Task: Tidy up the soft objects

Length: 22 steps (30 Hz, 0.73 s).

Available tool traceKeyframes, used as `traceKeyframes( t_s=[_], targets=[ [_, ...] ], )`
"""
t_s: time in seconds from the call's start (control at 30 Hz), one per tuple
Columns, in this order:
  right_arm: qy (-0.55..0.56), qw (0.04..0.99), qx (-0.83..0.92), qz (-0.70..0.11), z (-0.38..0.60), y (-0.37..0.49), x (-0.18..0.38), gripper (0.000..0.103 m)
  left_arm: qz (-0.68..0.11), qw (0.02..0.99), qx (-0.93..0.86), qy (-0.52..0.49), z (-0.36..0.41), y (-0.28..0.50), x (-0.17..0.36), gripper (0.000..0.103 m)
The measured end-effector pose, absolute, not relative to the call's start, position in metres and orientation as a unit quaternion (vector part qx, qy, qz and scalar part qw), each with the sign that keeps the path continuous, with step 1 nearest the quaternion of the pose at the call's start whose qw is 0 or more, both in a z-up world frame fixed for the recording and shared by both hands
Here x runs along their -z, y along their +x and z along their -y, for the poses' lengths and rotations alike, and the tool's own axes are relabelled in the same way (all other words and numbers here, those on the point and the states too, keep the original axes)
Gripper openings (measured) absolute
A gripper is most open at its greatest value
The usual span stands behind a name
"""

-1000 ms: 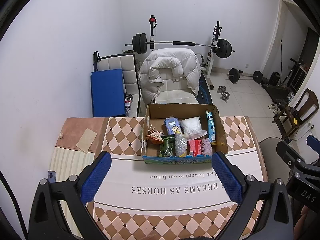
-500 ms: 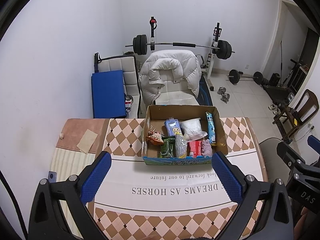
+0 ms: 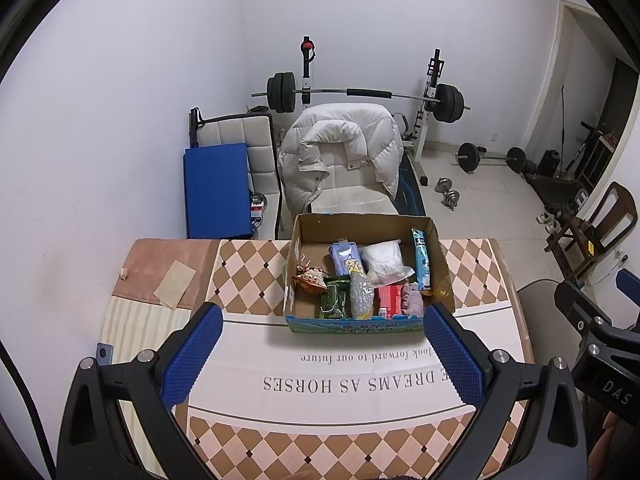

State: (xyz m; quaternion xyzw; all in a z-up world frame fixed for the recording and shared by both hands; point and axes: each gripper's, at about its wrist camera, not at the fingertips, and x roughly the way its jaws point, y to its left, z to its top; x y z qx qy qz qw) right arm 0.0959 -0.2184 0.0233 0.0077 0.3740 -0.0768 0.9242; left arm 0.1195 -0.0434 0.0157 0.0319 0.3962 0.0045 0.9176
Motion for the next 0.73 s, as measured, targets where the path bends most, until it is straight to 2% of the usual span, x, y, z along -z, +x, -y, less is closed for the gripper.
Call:
traceKeyframes(
  t_s=[0.73],
  targets=[
    [0.011,0.924,0.080,-0.374,0.2210,0.0975,-0.0285,0.103,-0.393,0.919,-0.010,0.030,0.0387,0.1174,-0.0190,0.103]
  ],
)
